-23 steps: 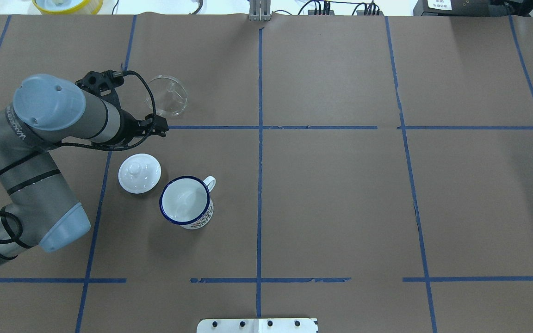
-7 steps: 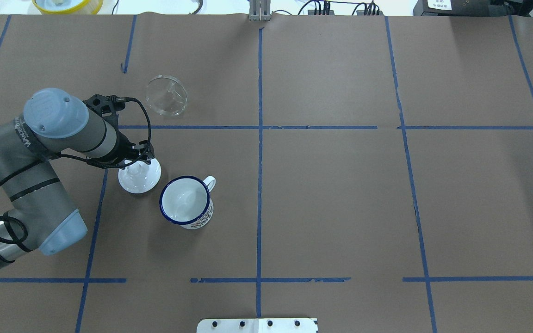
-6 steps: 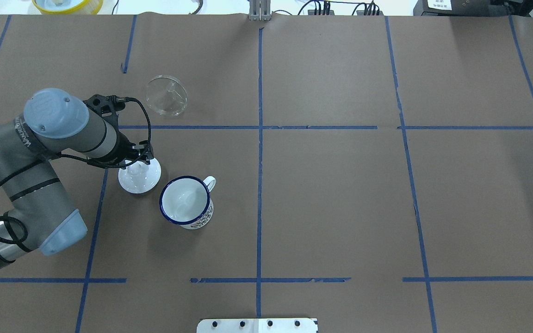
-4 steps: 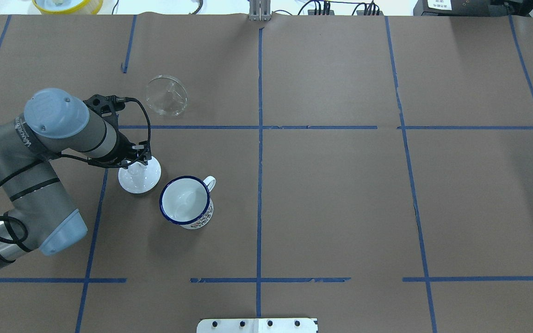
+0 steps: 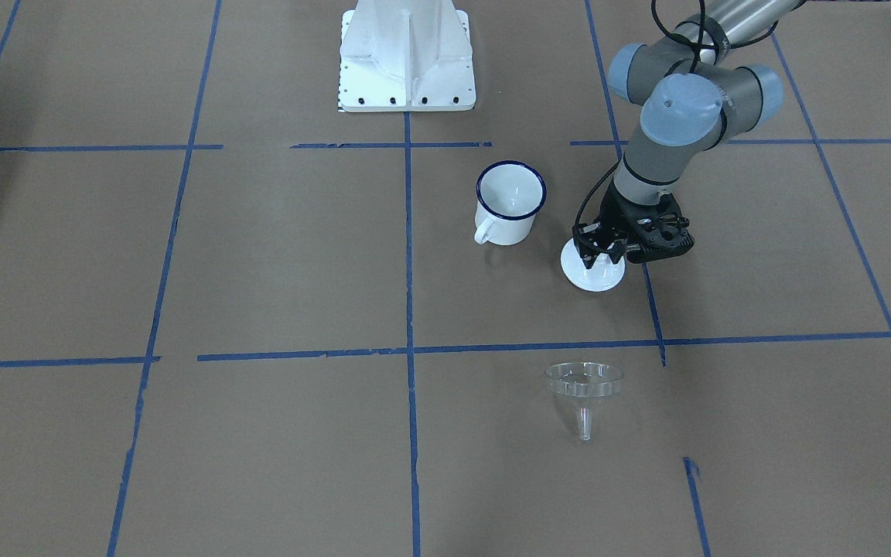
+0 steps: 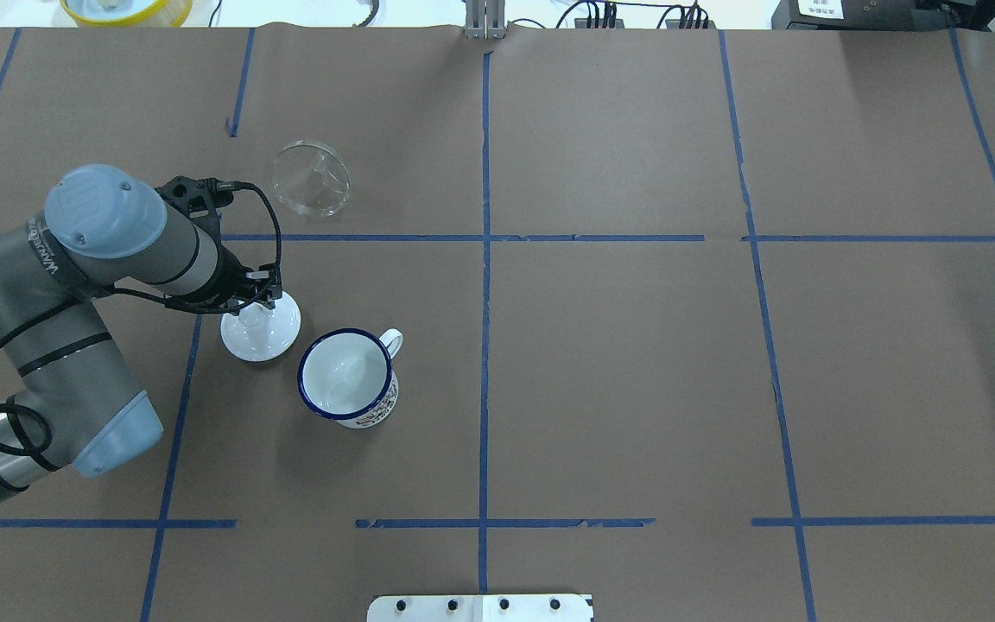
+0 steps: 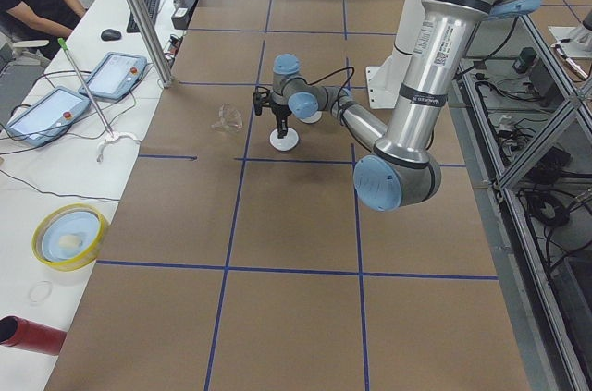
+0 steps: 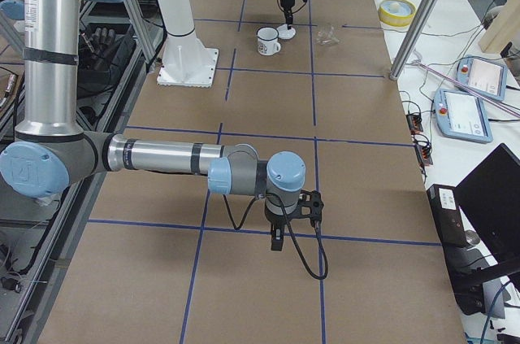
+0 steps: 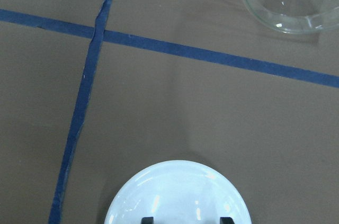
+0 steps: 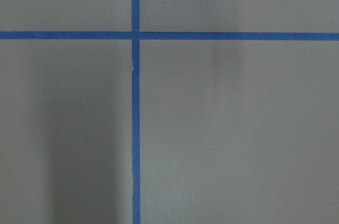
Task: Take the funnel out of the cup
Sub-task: 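Lower the left gripper and grasp the white lid by its knob, then lift the white lid and carry it over the mug with the left gripper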
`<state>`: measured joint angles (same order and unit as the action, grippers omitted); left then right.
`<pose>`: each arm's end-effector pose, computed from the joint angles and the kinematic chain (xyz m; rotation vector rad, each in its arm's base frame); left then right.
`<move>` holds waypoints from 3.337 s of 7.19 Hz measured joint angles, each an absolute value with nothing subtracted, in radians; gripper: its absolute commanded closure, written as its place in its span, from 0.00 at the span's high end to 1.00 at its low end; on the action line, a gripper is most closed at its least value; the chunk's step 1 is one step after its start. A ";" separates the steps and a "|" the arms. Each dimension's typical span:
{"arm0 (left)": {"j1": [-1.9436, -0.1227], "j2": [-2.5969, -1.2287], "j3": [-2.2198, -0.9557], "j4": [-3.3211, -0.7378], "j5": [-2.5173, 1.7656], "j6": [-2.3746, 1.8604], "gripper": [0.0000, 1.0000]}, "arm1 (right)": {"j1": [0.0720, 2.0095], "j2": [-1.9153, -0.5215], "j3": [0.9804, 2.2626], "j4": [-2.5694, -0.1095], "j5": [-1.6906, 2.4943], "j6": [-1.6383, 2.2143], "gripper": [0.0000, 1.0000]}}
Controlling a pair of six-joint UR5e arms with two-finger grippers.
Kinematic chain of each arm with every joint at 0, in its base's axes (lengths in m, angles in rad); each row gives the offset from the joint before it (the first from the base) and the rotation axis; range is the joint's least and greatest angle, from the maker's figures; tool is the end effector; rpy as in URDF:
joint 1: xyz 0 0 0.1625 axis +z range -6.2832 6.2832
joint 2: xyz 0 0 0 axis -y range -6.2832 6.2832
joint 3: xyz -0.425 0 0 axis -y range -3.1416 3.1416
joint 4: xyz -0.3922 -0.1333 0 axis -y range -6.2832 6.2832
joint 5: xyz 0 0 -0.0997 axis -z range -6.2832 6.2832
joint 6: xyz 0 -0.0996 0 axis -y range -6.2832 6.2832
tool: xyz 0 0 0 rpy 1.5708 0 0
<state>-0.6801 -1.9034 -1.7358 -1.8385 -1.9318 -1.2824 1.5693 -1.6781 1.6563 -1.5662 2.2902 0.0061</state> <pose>0.4202 -0.4661 0.3751 0.0487 0.8308 -0.2308 0.0670 -0.4451 0.6702 -0.0192 -0.7193 0.0106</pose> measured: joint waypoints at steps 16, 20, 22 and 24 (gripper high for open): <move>-0.683 -1.970 -2.136 -1.449 -1.939 -1.430 0.00 | 1.569 -1.678 1.657 -1.566 2.290 0.006 1.00; -0.558 -2.029 -2.108 -1.447 -1.866 -1.493 0.00 | 1.569 -1.678 1.657 -1.566 2.290 0.006 1.00; -0.525 -2.032 -2.084 -1.447 -1.838 -1.491 0.00 | 1.569 -1.678 1.657 -1.566 2.290 0.006 1.00; -0.515 -2.033 -2.073 -1.447 -1.828 -1.486 0.00 | 1.569 -1.678 1.657 -1.566 2.290 0.006 1.00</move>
